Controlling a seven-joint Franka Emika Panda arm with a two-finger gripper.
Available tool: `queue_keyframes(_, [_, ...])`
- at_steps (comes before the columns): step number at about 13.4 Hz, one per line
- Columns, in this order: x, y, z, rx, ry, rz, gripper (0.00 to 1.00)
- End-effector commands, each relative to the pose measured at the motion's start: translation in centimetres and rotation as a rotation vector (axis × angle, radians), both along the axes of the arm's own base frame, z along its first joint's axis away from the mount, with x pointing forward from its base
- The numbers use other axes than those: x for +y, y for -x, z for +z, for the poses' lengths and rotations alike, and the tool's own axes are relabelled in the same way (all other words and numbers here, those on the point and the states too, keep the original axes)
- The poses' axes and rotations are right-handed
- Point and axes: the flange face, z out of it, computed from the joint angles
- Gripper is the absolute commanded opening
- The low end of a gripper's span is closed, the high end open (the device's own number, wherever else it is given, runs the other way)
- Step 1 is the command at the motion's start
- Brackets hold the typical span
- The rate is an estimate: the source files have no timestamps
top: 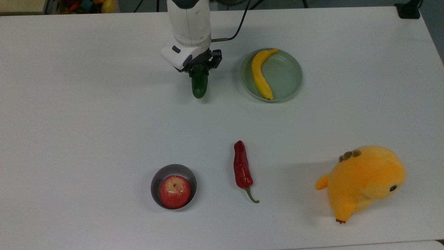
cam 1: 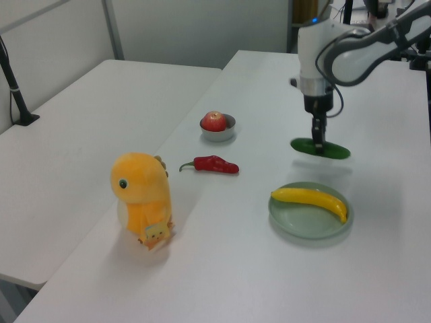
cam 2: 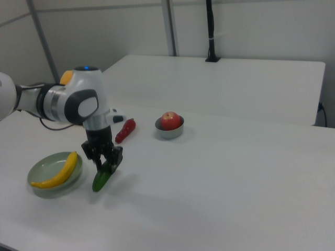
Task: Put the cucumber on the left side of the bowl
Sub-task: 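Close the gripper on the green cucumber and lift it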
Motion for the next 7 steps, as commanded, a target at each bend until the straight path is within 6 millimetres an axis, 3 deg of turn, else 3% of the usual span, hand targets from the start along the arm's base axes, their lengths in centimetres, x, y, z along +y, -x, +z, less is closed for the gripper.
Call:
queue_keyframes(1, [0.6, -3.9, 6.1, -0.164, -0.028, -0.017, 0.09])
queue_keyframes(3, [1.0, -6.1, 7.5, -0.26, -0.045, -0.021, 0.09])
queue_keyframes(7, [2.1, -11.2, 6.2, -0.518, -0.054, -0.01, 0.09])
